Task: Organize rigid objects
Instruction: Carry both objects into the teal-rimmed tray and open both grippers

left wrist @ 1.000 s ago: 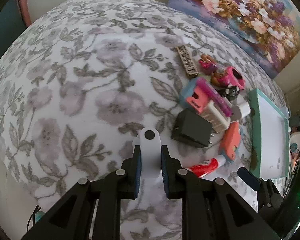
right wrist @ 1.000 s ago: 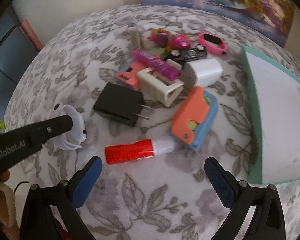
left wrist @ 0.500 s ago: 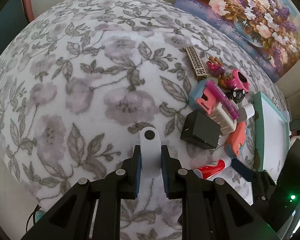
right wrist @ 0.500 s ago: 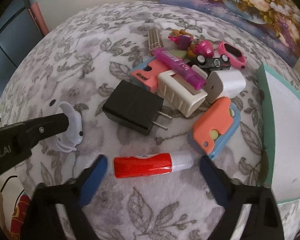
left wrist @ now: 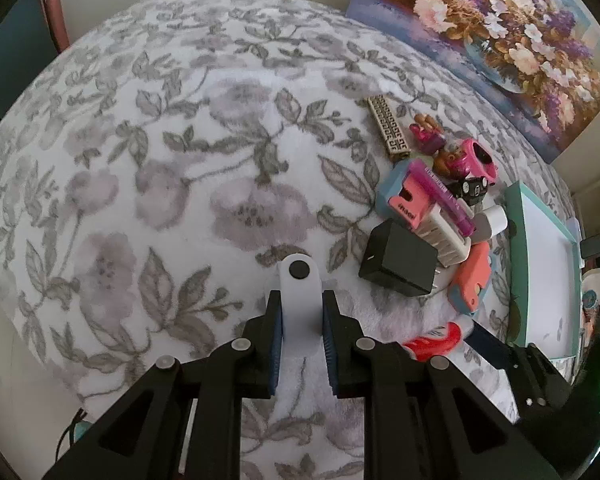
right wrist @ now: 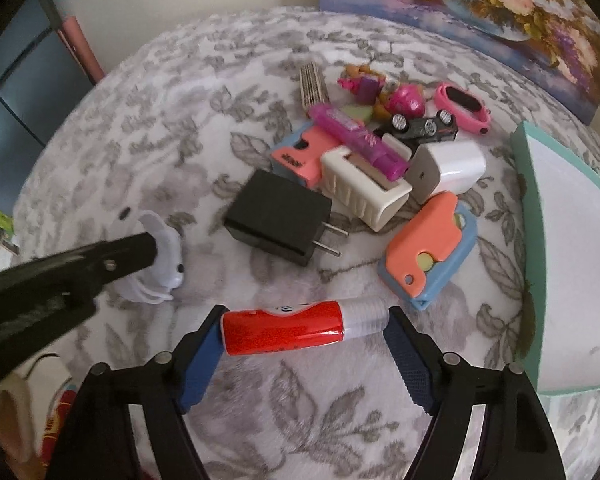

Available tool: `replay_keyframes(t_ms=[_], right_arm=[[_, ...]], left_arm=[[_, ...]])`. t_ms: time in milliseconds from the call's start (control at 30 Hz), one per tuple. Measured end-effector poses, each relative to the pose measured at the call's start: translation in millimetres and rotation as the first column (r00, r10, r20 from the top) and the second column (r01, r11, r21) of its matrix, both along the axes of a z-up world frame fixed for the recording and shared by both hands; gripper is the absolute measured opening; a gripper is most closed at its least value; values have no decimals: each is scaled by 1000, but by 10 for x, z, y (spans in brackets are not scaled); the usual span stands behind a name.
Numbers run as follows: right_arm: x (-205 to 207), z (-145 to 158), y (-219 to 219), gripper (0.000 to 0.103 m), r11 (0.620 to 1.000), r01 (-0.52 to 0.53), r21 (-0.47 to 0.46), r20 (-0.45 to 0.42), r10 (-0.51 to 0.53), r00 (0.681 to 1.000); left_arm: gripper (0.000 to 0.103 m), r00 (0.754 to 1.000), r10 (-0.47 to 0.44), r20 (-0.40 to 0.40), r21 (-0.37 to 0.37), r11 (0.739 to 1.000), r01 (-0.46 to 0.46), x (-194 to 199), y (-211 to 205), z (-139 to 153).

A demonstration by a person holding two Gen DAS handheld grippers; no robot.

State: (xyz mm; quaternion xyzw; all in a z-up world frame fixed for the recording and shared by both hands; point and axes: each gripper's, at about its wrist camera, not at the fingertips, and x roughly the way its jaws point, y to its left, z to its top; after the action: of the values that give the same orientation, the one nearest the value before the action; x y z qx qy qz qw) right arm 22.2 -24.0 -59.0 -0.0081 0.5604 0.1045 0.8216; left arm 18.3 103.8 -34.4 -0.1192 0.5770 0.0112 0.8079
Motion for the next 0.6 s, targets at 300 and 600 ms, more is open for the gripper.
replay_keyframes(t_ms=[300, 600], right_arm=[[-22, 443, -413, 81, 988, 121, 92, 82, -129, 988], [129, 578, -1239, 81, 926, 378, 21, 132, -377, 917]], left_arm=[[19, 997, -44, 61, 57, 998, 40, -4, -197, 356], [19, 972, -231, 44, 68, 971, 228, 259, -997, 575]])
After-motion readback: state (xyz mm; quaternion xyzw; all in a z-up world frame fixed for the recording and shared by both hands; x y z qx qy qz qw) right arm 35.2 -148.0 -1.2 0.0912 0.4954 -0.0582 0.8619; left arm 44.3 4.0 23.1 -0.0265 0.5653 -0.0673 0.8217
